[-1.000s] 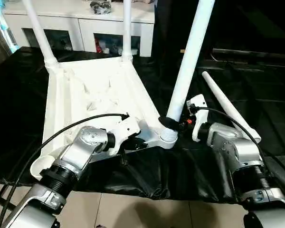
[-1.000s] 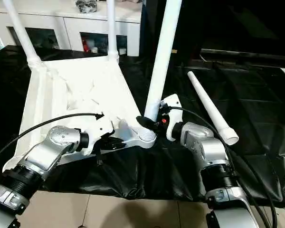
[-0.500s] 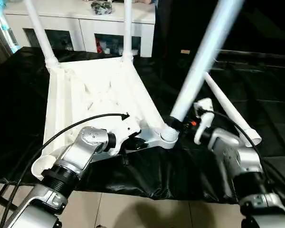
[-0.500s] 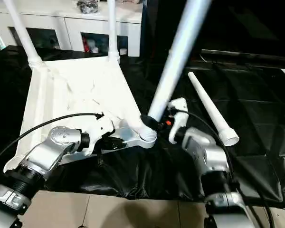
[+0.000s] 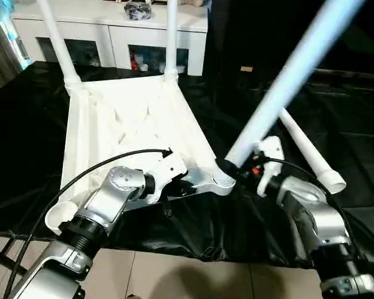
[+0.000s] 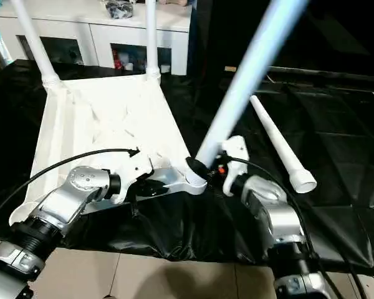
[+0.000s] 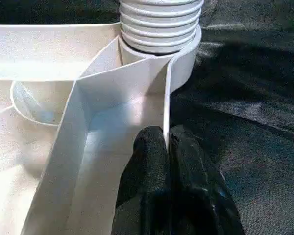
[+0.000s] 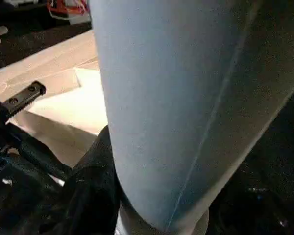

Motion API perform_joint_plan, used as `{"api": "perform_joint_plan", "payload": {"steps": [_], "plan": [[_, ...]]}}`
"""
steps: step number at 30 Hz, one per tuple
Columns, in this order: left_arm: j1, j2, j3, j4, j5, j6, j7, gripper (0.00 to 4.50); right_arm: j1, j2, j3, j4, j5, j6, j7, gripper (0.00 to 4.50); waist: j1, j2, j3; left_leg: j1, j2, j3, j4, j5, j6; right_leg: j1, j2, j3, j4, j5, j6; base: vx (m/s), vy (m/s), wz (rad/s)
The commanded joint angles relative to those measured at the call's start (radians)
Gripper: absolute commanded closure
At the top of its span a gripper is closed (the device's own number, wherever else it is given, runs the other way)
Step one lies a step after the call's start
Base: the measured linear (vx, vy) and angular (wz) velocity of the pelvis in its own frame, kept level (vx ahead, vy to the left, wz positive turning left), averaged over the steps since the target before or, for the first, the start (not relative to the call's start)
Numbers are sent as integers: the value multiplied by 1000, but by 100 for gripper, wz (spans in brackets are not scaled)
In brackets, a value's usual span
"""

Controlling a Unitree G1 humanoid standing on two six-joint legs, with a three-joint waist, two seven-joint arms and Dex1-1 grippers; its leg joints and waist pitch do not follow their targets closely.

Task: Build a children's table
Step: Insert table leg to table base

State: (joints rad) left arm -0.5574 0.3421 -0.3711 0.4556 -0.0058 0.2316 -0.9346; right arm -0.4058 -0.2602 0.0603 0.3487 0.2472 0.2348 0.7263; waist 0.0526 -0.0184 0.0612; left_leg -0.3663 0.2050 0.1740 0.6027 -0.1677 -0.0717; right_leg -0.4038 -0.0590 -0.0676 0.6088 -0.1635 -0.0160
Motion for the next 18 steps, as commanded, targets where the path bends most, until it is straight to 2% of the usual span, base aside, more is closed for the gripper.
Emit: {"api": "perform_joint_plan", "payload": {"steps": [1,2,4,5,6,9,12,13,18], "plan": [[-22,20,30,7,16,-12,28,450,-7,-16,52,54,-38,49,34,261,-5,-4,-61,15,15,-11,-73,-336,4,29,-73,36,-113,-575,-79,0,0,0],[-22,21,28,7,18,-16,26,450,-16,-17,58,64,-40,55,41,261,-8,-12,-60,14,14,-11,-71,-342,5,29,-73,34,-116,-588,-74,0,0,0],[-21,23,27,6,19,-17,23,450,-29,-21,70,81,-47,59,57,261,-9,-7,-59,17,15,-12,-71,-352,3,25,-75,34,-118,-604,-70,0,0,0],[-19,25,25,4,19,-18,18,450,-41,-25,81,99,-55,61,73,261,-12,-7,-60,16,15,-14,-72,-355,2,28,-74,32,-118,-601,-70,0,0,0],[-18,28,22,2,21,-20,11,450,-51,-28,88,114,-61,60,85,261,-14,-19,-61,13,15,-14,-71,-353,4,29,-75,31,-117,-599,-71,0,0,0],[-12,43,9,-22,21,-20,-23,450,-84,-41,109,171,-77,43,143,261,-16,-17,-61,13,17,-14,-71,-347,9,28,-77,33,-114,-593,-79,0,0,0],[-7,55,2,-52,16,-12,-51,450,-107,-53,124,211,-81,29,194,261,-16,-21,-63,11,23,-14,-76,-338,8,31,-76,37,-106,-528,-101,0,0,0],[-4,65,-2,-66,14,-11,-67,450,-117,-58,128,231,-78,26,224,261,-15,-18,-65,12,25,-15,-77,-336,6,32,-77,39,-101,-499,-116,0,0,0],[4,100,-11,-114,8,-18,-119,450,-138,-74,159,266,-80,2,320,261,-13,-20,-69,11,27,-11,-78,-315,7,38,-76,43,-88,-385,-167,0,0,0]]}}
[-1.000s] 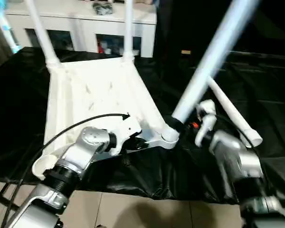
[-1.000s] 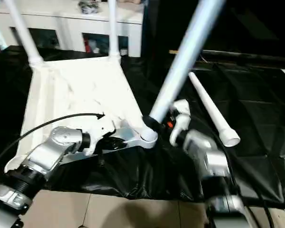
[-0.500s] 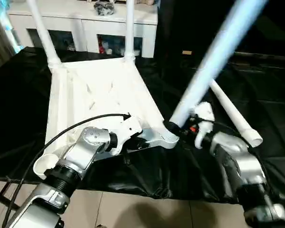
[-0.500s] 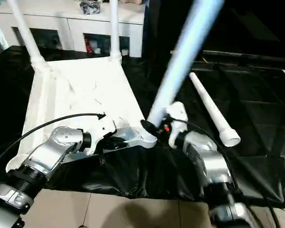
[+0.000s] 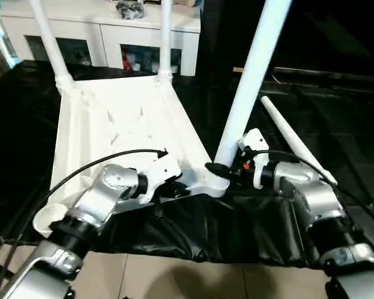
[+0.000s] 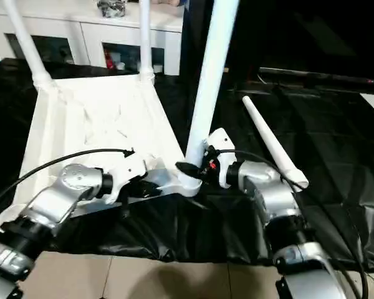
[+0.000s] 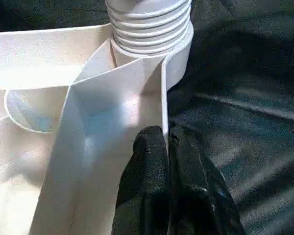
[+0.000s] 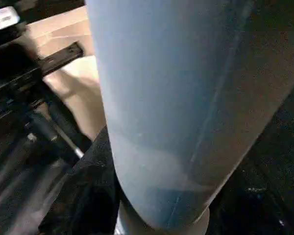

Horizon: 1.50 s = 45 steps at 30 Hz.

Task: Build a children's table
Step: Insert table leg to table base

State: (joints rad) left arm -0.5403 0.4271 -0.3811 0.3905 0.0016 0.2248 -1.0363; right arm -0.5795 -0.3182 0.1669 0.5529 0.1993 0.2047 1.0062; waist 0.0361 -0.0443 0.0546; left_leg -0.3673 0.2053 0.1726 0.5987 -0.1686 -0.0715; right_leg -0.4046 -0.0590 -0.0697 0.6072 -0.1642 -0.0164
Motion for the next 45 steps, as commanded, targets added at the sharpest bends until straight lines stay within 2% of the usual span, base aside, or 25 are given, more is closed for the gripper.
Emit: {"api": "perform_joint_plan", "payload": {"steps": [1,6,8,13,17,19,21,22,24,25,27,28,29,30,31,36,38,41,42,43,44,45], "plan": [[-11,26,-2,-67,-6,-14,-41,450,34,-21,61,63,-27,25,79,261,5,7,-62,11,26,-9,-74,-310,7,41,-76,46,-86,-376,-171,0,0,0],[-9,55,-5,-111,-15,1,-88,450,30,-33,77,70,-27,7,162,261,12,10,-60,14,29,-9,-77,-314,3,40,-76,46,-83,-368,-183,0,0,0],[-17,73,-1,-142,-28,14,-120,450,30,-42,96,68,-26,-9,231,261,17,8,-56,15,30,-9,-79,-326,2,38,-77,48,-84,-379,-183,0,0,0],[-27,66,15,-140,-24,34,-91,450,26,-32,102,85,-31,-25,240,261,25,10,-54,18,29,-11,-80,-342,-7,37,-77,47,-86,-411,-175,0,0,0],[-33,51,29,-133,-16,58,-45,450,8,1,71,129,-43,-48,167,261,23,6,-51,18,28,-11,-80,-351,-10,34,-79,47,-89,-444,-167,0,0,0],[-43,28,48,-137,-8,114,11,450,-34,41,34,217,-78,-82,-8,261,19,7,-49,22,26,-13,-78,-372,-20,29,-80,44,-94,-498,-157,0,0,0],[-58,0,65,-138,10,163,78,450,-68,72,6,285,-101,-109,-146,261,6,7,-47,14,25,-19,-82,-380,-36,34,-81,39,-94,-530,-143,0,0,0],[-64,-11,72,-137,17,183,105,450,-76,80,-3,299,-101,-108,-177,261,-3,10,-46,16,23,-23,-81,-403,-43,32,-80,35,-99,-562,-128,0,0,0],[-84,-48,88,-138,39,239,189,450,-105,112,-28,345,-98,-105,-273,261,-11,9,-48,11,22,-25,-80,-403,-41,34,-80,35,-99,-555,-122,0,0,0],[-93,-72,97,-143,46,274,230,450,-120,130,-37,367,-97,-103,-320,261,-13,13,-48,10,21,-25,-81,-398,-39,35,-80,34,-99,-538,-127,0,0,0],[-101,-103,107,-157,47,327,274,450,-137,152,-47,393,-96,-102,-372,261,-16,13,-50,13,20,-22,-78,-397,-34,31,-76,36,-99,-501,-142,0,0,0],[-110,-140,110,-165,65,362,335,450,-166,182,-60,432,-96,-101,-446,261,-15,24,-54,12,19,-20,-75,-381,-29,32,-77,40,-93,-460,-157,0,0,0],[-113,-153,111,-168,69,375,354,450,-175,192,-64,446,-97,-101,-471,261,-19,18,-55,10,20,-17,-75,-365,-27,32,-74,41,-90,-417,-173,0,0,0],[-116,-173,112,-171,75,389,381,450,-192,207,-72,469,-95,-99,-511,261,-17,29,-56,11,18,-17,-74,-355,-26,34,-73,41,-89,-397,-179,0,0,0],[-119,-196,114,-171,80,396,409,450,-208,221,-80,490,-92,-94,-543,261,-18,22,-57,6,17,-13,-73,-335,-17,37,-71,41,-88,-362,-186,0,0,0],[-123,-240,98,-145,86,391,449,450,-251,260,-103,553,-89,-100,-582,261,-17,25,-69,-1,18,-8,-68,-248,7,48,-71,42,-72,-222,-226,0,0,0],[-123,-241,94,-139,84,388,446,450,-256,264,-103,562,-93,-103,-586,261,-15,24,-68,-1,18,-7,-68,-233,15,50,-69,42,-71,-196,-236,0,0,0],[-121,-237,89,-144,81,389,436,450,-266,268,-108,584,-99,-96,-619,261,-17,24,-65,1,20,-7,-71,-251,12,49,-69,40,-73,-219,-233,0,0,0],[-118,-233,87,-149,78,383,425,450,-268,271,-119,589,-84,-88,-604,261,-18,29,-63,5,20,-8,-72,-280,4,46,-70,40,-78,-260,-226,0,0,0],[-116,-231,85,-152,76,379,418,450,-271,273,-130,592,-72,-85,-596,261,-19,29,-62,7,19,-8,-71,-305,1,44,-70,40,-82,-295,-218,0,0,0],[-115,-231,85,-153,75,378,417,450,-272,274,-135,595,-68,-85,-592,226,-20,28,-61,7,20,-9,-72,-315,-2,43,-70,39,-83,-312,-211,0,0,0],[-113,-226,83,-155,75,369,415,450,-280,275,-147,600,-58,-88,-584,226,-20,28,-61,7,20,-9,-72,-316,-2,44,-70,40,-84,-314,-208,0,0,0]]}}
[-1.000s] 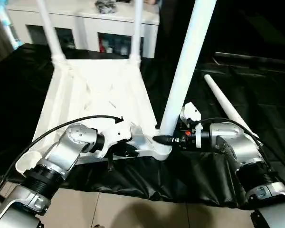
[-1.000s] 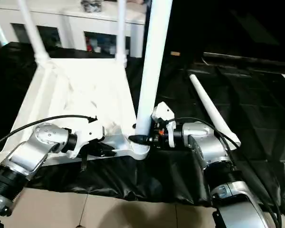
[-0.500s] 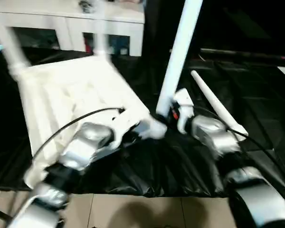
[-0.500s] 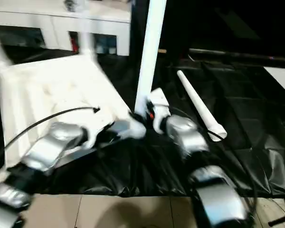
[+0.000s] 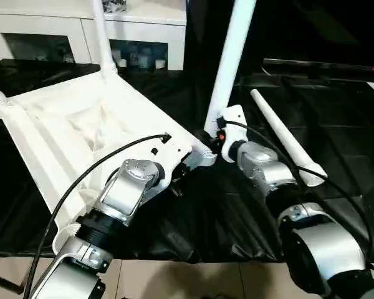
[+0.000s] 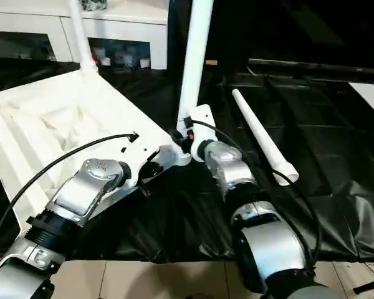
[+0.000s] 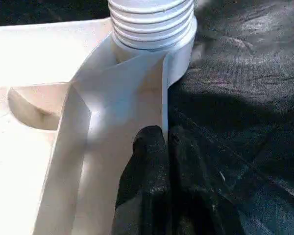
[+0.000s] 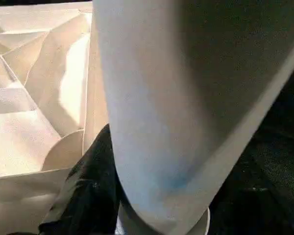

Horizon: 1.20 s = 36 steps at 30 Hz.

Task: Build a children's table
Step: Insert table leg to table base

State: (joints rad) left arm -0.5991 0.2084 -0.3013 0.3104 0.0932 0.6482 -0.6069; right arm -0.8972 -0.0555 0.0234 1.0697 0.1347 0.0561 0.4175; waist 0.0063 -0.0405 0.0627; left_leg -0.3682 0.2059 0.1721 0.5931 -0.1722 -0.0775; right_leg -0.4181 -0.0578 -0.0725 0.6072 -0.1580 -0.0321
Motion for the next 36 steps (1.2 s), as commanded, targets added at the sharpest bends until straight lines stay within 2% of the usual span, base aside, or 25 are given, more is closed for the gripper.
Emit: {"api": "perform_joint_plan", "payload": {"steps": [1,5,6,7,14,16,19,20,23,24,25,30,31,33,36], "plan": [[-52,-4,4,-76,-17,-61,-17,450,33,12,-7,82,8,55,6,205,10,33,-72,8,21,-11,-67,-309,1,58,-72,43,-81,-309,-194,0,0,0],[-41,16,10,-87,-33,-72,-48,450,13,9,-23,72,10,34,22,166,11,27,-78,5,19,-7,-63,-260,9,62,-71,45,-71,-212,-227,0,0,0],[-40,21,9,-85,-34,-83,-56,450,9,6,-26,68,11,32,30,166,12,26,-77,4,20,-6,-62,-248,13,63,-71,46,-69,-198,-234,0,0,0],[-37,28,7,-88,-37,-96,-67,450,7,2,-25,60,10,30,43,145,15,29,-77,3,19,-4,-61,-234,20,64,-72,46,-67,-187,-239,0,0,0],[-18,70,-10,-106,-46,-128,-137,450,15,-42,-17,-10,10,32,153,103,31,30,-74,5,23,-2,-61,-208,33,65,-74,47,-66,-188,-242,0,0,0],[-10,90,-20,-114,-55,-148,-176,450,34,-65,2,-61,7,49,216,74,37,32,-75,6,24,-1,-61,-190,36,66,-73,48,-63,-163,-240,0,0,0],[-4,113,-34,-107,-63,-192,-226,450,71,-109,35,-146,2,74,325,74,42,33,-74,8,23,0,-60,-188,42,64,-70,48,-64,-159,-240,0,0,0],[-4,120,-39,-101,-64,-207,-244,450,92,-133,51,-186,1,81,380,74,50,37,-74,9,24,1,-60,-189,44,65,-69,49,-64,-156,-235,0,0,0],[-3,131,-44,-93,-71,-234,-280,450,118,-170,74,-233,-2,87,456,74,55,34,-74,10,24,1,-60,-194,36,64,-70,49,-64,-166,-235,0,0,0],[-1,138,-48,-91,-73,-246,-297,450,132,-187,85,-255,-5,88,486,74,57,38,-73,10,24,0,-60,-200,33,63,-71,48,-66,-177,-231,0,0,0],[5,150,-54,-85,-77,-281,-328,450,161,-219,105,-295,-9,91,541,74,59,37,-73,10,23,0,-60,-203,32,65,-69,48,-68,-180,-225,0,0,0],[9,169,-71,-64,-75,-322,-364,450,211,-262,129,-366,-11,108,605,74,68,40,-73,9,21,0,-59,-204,31,65,-70,48,-69,-197,-218,0,0,0],[10,172,-74,-62,-74,-331,-369,450,220,-269,134,-380,-11,112,614,74,69,37,-74,8,22,-1,-59,-201,29,66,-70,48,-69,-199,-214,0,0,0],[13,176,-80,-55,-71,-351,-381,450,238,-282,143,-409,-8,116,639,74,73,42,-74,10,23,-2,-59,-201,27,65,-70,48,-68,-200,-215,0,0,0],[19,179,-84,-48,-68,-368,-393,450,257,-295,151,-441,-1,126,667,74,76,39,-74,10,23,-1,-59,-205,25,66,-69,48,-69,-202,-209,0,0,0]]}}
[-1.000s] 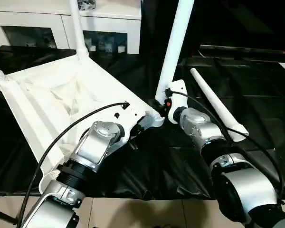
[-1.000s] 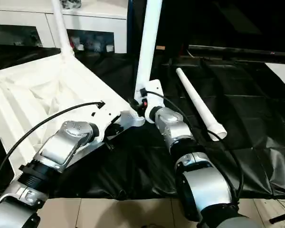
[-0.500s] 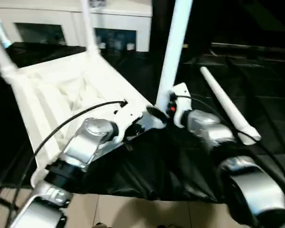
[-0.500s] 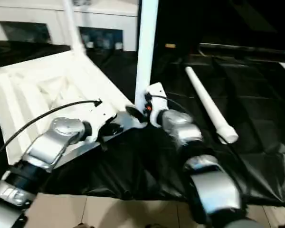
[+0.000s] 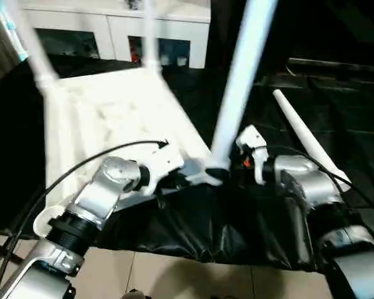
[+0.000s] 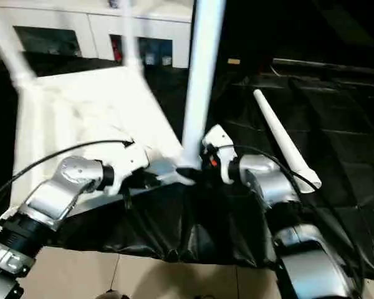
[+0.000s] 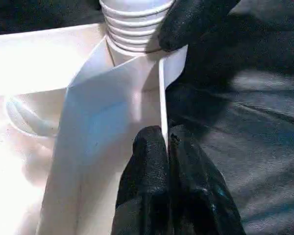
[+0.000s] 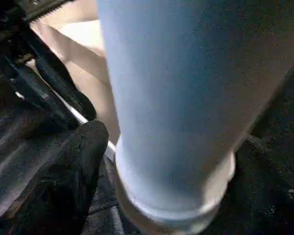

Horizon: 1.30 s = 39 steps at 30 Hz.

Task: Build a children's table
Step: Insert table leg to table base, then rotate leg to tighten

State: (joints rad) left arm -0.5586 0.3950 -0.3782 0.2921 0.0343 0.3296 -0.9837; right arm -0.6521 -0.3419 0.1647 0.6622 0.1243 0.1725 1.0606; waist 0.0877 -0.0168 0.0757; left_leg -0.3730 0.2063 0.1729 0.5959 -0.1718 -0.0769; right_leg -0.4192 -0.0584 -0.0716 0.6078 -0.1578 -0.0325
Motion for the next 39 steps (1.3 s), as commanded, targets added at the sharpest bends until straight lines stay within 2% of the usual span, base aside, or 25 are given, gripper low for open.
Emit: {"api": "perform_joint_plan", "payload": {"steps": [1,4,6,7,10,11,15,19,21,22,24,26,27,29,32,33,35,38,39], "plan": [[-16,-3,-12,-26,-10,-65,-32,450,25,-18,17,-56,14,16,43,74,-6,15,-87,14,23,-3,-62,-202,25,67,-68,47,-68,-195,-210,0,0,0],[-7,8,-21,-20,-8,-94,-51,450,41,-30,26,-88,14,31,74,108,-4,15,-87,14,22,-2,-61,-198,31,67,-67,47,-69,-190,-208,0,0,0],[-1,12,-23,-14,-8,-109,-61,450,53,-41,39,-107,7,39,94,111,-5,11,-87,14,23,-2,-61,-200,31,68,-69,46,-69,-202,-207,0,0,0],[0,15,-24,-11,-6,-114,-63,450,58,-44,45,-111,2,39,99,135,-5,11,-86,14,23,-2,-62,-202,31,66,-68,46,-70,-218,-203,0,0,0],[5,26,-25,-1,-2,-127,-75,450,68,-50,53,-122,-5,44,102,155,-6,5,-84,15,23,-1,-62,-214,26,64,-69,47,-74,-258,-190,0,0,0],[5,27,-24,0,-2,-129,-76,450,70,-50,53,-124,-6,45,102,164,-5,7,-84,16,22,-2,-62,-217,25,64,-70,47,-75,-276,-185,0,0,0],[10,34,-20,5,-4,-137,-86,450,82,-51,58,-131,-11,50,109,174,-5,8,-84,16,23,-3,-62,-218,21,62,-70,48,-76,-294,-175,0,0,0],[14,29,-14,7,-7,-131,-80,450,91,-45,59,-129,-8,59,104,176,-5,8,-86,15,23,-3,-61,-203,24,64,-69,48,-72,-256,-185,0,0,0],[10,-6,14,10,-17,-90,-22,450,98,-10,40,-99,-1,69,44,176,-5,2,-84,13,22,-1,-61,-202,25,64,-71,48,-72,-263,-186,0,0,0],[9,-11,17,12,-17,-86,-13,450,98,-5,37,-94,0,70,35,176,-5,4,-82,16,22,-2,-62,-214,21,63,-71,47,-76,-294,-179,0,0,0],[-1,-43,37,27,-12,-73,49,450,87,35,7,-47,-2,60,-52,176,-10,-1,-79,16,20,-2,-63,-232,15,60,-73,47,-81,-351,-165,0,0,0],[-13,-82,58,51,-1,-61,129,450,69,86,-34,10,-2,48,-170,176,-13,0,-77,20,19,-4,-63,-264,3,57,-74,44,-89,-415,-147,0,0,0],[-18,-107,61,74,17,-53,185,450,48,131,-63,64,-4,34,-277,176,-20,-1,-76,17,18,-7,-66,-271,-4,58,-74,42,-90,-434,-138,0,0,0],[-22,-150,65,109,46,-35,275,450,15,204,-105,144,-3,15,-445,176,-42,3,-77,16,16,-11,-65,-283,-18,55,-75,39,-92,-457,-129,0,0,0],[-18,-192,63,116,69,-8,347,450,-13,269,-138,195,-5,-1,-592,176,-56,2,-78,14,12,-14,-64,-300,-14,57,-75,35,-99,-493,-111,0,0,0],[-17,-196,62,116,71,-5,353,450,-16,275,-140,200,-5,-2,-606,176,-57,2,-77,18,12,-11,-61,-305,-5,51,-75,36,-104,-504,-108,0,0,0],[-20,-238,59,114,81,16,403,450,-45,318,-154,246,-17,-30,-699,176,-58,5,-80,15,13,-11,-62,-289,1,53,-72,38,-97,-461,-119,0,0,0],[-21,-257,58,111,75,17,410,450,-53,331,-153,260,-22,-43,-711,176,-57,8,-83,18,14,-8,-62,-283,7,52,-69,41,-92,-389,-141,0,0,0],[-22,-263,58,112,71,15,404,450,-58,335,-156,269,-23,-56,-696,120,-56,9,-84,17,14,-7,-61,-280,10,53,-70,42,-90,-372,-147,0,0,0]]}}
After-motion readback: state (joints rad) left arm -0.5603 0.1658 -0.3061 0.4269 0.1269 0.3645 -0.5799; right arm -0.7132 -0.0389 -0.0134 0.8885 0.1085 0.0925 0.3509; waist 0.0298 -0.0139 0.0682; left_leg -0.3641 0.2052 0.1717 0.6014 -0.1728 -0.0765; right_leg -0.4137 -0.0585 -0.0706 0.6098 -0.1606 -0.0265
